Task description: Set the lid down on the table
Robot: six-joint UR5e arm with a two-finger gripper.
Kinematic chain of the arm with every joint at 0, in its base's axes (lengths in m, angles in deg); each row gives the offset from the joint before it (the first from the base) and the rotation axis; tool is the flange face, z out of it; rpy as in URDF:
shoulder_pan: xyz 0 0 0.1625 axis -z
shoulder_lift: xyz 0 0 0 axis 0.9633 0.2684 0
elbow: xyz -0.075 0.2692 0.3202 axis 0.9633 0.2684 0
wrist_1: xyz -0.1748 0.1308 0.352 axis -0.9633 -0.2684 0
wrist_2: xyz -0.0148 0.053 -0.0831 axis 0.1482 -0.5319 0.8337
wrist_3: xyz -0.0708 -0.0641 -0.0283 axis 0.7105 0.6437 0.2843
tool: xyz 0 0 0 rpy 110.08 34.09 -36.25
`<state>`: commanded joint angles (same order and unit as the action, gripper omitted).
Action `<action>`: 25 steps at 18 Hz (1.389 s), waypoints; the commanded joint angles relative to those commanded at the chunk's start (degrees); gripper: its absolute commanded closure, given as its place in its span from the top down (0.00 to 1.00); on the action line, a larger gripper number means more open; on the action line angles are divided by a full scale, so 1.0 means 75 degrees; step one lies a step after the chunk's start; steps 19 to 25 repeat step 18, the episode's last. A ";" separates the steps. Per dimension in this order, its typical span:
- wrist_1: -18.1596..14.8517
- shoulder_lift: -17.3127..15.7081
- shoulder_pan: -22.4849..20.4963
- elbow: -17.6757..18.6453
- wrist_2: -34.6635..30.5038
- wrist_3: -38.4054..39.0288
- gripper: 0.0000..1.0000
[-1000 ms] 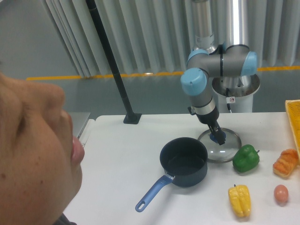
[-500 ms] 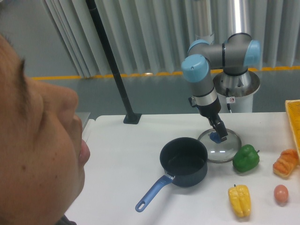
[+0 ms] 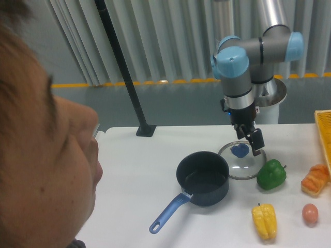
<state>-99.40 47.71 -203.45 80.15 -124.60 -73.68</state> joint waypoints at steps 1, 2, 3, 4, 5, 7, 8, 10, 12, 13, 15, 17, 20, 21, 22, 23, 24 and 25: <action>0.0000 0.0023 -0.0035 -0.0082 -0.0012 -0.0117 1.00; -0.0035 0.0058 -0.0082 -0.0222 -0.0047 -0.0281 1.00; -0.0221 0.0094 -0.0105 -0.0444 -0.0047 -0.0410 1.00; -0.0513 0.0140 -0.0175 -0.0690 -0.0047 -0.0504 1.00; -0.0817 0.0222 -0.0257 -0.0924 -0.0047 -0.0528 1.00; -0.1194 0.0316 -0.0340 -0.1183 -0.0024 -0.0563 1.00; -0.1195 0.0317 -0.0352 -0.1207 0.0000 -0.0564 1.00; -0.1207 0.0317 -0.0352 -0.1196 0.0011 -0.0564 1.00; -0.1207 0.0317 -0.0352 -0.1196 0.0023 -0.0564 1.00; -0.1207 0.0328 -0.0352 -0.1196 0.0023 -0.0564 1.00; -0.1207 0.0328 -0.0363 -0.1184 0.0035 -0.0564 1.00; -0.1207 0.0328 -0.0363 -0.1149 0.0035 -0.0564 1.00; -0.1196 0.0317 -0.0363 -0.1137 0.0035 -0.0564 1.00; -0.1196 0.0317 -0.0363 -0.1137 0.0035 -0.0564 1.00; -0.1196 0.0317 -0.0363 -0.1137 0.0035 -0.0564 1.00; -0.1196 0.0317 -0.0363 -0.1137 0.0035 -0.0564 1.00; -0.1196 0.0317 -0.0363 -0.1137 0.0035 -0.0564 1.00; -0.1196 0.0317 -0.0363 -0.1137 0.0035 -0.0564 1.00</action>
